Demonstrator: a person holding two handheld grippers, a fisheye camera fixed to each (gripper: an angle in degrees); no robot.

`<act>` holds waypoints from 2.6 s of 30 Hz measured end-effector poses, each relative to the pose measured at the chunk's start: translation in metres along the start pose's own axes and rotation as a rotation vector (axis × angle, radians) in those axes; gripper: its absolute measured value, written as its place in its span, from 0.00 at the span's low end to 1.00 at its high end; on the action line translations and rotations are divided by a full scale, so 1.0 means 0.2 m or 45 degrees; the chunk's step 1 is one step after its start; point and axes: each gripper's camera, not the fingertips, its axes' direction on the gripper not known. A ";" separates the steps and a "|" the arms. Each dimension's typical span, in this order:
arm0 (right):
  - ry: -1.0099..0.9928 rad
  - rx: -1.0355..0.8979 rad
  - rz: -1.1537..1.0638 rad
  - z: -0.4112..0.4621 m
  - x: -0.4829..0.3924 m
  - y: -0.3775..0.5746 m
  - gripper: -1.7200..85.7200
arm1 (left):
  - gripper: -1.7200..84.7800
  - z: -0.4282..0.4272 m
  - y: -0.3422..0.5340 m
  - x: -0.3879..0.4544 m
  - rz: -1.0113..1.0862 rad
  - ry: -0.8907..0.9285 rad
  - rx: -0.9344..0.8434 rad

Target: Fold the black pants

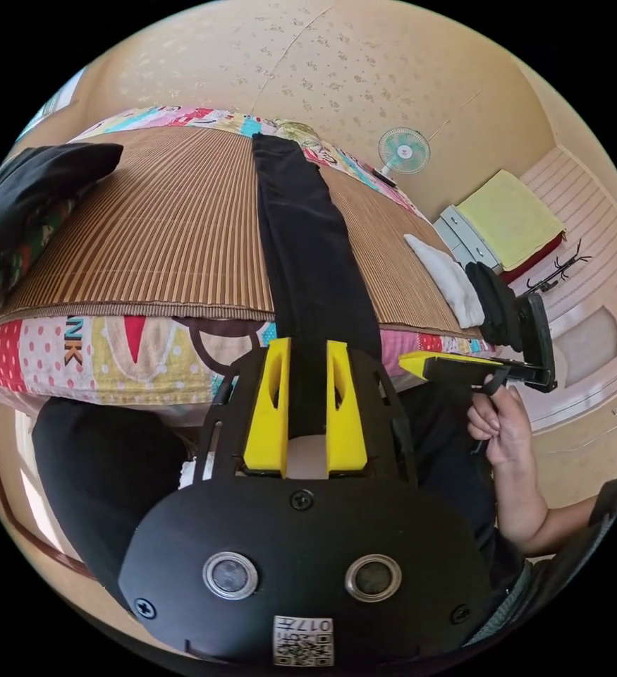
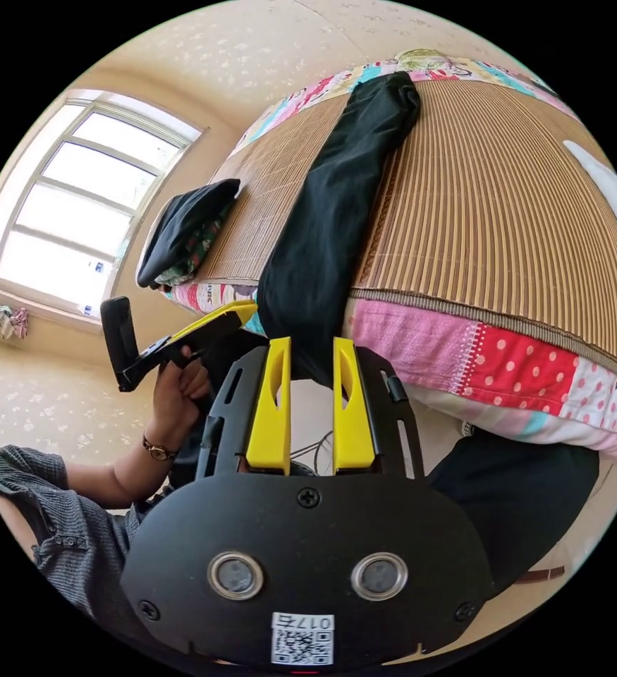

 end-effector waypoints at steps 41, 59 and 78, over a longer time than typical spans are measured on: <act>-0.487 0.074 0.129 -0.26 0.50 -0.68 0.15 | 0.15 0.08 -1.01 -0.57 -0.197 0.178 0.041; -0.771 0.211 0.076 -0.35 0.39 -0.85 0.05 | 0.07 0.25 -1.35 -0.75 -0.351 0.813 -0.068; -0.543 0.800 -0.983 -2.06 -1.16 0.18 0.03 | 0.08 -1.53 -0.76 0.76 0.597 0.633 0.704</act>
